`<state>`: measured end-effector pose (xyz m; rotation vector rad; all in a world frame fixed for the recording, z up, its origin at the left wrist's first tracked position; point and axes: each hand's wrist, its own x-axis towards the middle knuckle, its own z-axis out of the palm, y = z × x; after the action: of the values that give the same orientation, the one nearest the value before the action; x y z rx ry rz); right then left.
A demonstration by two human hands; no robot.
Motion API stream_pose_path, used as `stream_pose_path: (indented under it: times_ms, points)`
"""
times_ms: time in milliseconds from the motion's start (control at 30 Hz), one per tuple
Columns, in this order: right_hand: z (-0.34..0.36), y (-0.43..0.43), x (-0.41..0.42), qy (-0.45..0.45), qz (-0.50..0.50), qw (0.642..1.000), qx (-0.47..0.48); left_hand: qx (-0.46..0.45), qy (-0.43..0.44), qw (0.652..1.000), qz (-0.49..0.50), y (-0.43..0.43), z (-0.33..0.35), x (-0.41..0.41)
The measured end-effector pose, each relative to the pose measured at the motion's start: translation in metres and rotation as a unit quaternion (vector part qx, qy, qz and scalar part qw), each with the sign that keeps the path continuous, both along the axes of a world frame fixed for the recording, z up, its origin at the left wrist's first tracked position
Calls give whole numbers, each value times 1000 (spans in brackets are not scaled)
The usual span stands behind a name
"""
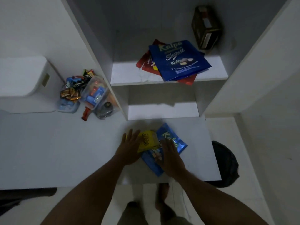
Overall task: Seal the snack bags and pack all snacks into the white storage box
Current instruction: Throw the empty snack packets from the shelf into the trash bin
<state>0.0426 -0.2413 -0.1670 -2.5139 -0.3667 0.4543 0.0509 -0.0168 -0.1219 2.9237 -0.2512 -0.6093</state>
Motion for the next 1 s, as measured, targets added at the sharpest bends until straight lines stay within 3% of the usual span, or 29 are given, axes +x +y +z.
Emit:
stream_pose_path:
  times_ms: [267, 400, 567, 733, 1000]
  points:
    - [-15, -17, 17, -20, 44, 996, -73, 13, -19, 987, 159, 17, -12, -6]
    - [-23, -19, 15, -44, 75, 990, -107, 1, -18, 982, 186, 8, -13, -10]
    - [-21, -16, 14, -94, 82, 984, -125, -73, -17, 971, 228, -3, -18, -17]
    - [-14, -15, 16, -133, 74, 985, -86, -64, -54, 976, 203, -9, -18, -23]
    - [23, -28, 25, -162, -48, 985, -9, -94, -102, 980, 144, -20, 0, -9]
